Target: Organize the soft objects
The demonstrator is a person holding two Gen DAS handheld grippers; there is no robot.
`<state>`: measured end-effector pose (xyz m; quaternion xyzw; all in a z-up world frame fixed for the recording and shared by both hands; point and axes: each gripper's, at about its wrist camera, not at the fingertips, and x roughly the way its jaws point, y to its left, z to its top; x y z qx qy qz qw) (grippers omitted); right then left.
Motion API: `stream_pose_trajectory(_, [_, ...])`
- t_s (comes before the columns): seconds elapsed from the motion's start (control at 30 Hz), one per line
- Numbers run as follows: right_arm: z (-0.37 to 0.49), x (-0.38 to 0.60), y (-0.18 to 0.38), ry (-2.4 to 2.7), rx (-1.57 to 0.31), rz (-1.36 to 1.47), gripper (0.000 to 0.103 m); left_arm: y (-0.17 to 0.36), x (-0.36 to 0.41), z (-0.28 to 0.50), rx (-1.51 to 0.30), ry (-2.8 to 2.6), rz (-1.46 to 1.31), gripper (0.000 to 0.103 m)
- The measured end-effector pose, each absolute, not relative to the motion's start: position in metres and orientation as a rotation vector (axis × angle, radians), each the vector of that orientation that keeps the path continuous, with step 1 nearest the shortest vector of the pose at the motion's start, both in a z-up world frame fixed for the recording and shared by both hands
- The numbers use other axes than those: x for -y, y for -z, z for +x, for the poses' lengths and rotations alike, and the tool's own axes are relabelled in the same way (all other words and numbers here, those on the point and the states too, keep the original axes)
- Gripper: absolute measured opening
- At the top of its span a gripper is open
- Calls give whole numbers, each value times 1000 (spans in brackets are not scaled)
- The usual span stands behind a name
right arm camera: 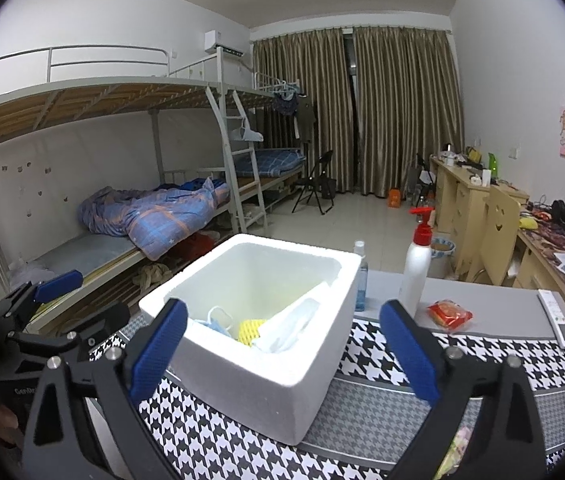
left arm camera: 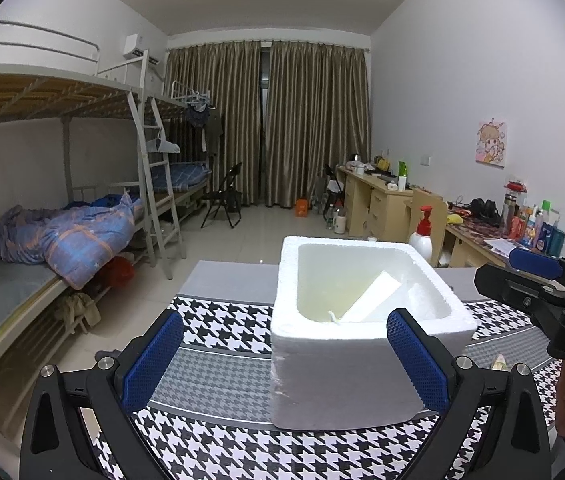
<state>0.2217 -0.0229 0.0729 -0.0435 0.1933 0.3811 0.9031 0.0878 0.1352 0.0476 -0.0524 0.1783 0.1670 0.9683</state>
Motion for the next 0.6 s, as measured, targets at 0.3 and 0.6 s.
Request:
stream_pose_trajectory(0.3, [211,40,-71,-769,-386,-75,99,-52,-123,85,-354,-319,-90,102])
stream_pose_trajectory(0.6, [202,55,-68,-759,-380,-66,99,-53,-114,79,-348,-306,-83,102])
